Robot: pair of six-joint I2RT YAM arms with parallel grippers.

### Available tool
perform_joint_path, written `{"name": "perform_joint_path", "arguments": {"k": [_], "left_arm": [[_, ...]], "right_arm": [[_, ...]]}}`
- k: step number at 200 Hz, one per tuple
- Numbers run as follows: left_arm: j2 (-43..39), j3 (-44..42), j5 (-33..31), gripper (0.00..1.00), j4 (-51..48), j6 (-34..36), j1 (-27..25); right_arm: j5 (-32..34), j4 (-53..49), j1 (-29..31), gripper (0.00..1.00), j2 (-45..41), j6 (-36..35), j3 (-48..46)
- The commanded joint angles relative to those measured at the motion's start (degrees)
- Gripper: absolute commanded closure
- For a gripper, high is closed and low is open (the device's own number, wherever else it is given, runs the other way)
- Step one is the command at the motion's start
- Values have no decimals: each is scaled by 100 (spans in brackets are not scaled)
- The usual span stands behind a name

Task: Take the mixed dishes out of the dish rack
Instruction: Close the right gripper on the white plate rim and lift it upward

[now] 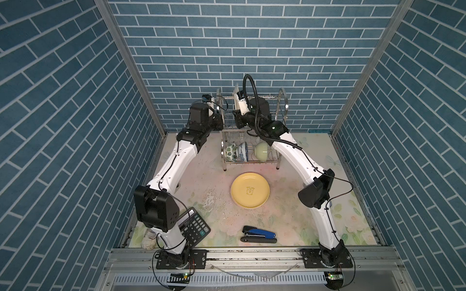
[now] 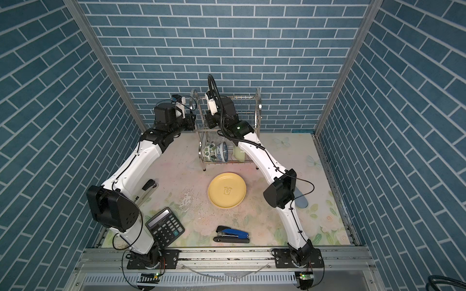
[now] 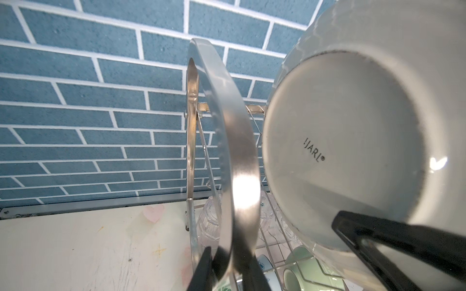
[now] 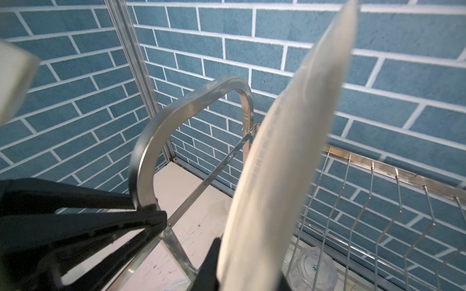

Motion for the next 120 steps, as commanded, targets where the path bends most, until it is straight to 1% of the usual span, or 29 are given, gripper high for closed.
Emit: {"name": "perform_joint_path", "arguments": {"k": [1, 24, 38, 45, 86, 120], "left_arm": [[100, 72, 156, 79, 84, -310, 11], [114, 81, 158, 79, 63, -306, 11], [113, 90, 138, 79, 57, -300, 11], [117, 89, 139, 79, 58, -300, 15], [125, 99, 141, 79, 31, -303, 11], [105, 97, 129, 79, 10, -305, 11]], "right_arm": [[-211, 141, 15, 93, -55, -160, -125], [-264, 220, 17, 100, -210, -132, -322], [-297, 317, 41, 100, -245, -102, -491], [-315, 367, 54, 100, -477, -94, -575], [-494, 733, 116, 100, -925, 74, -1089], [-640, 965, 130, 100, -1213, 187, -1341]]}}
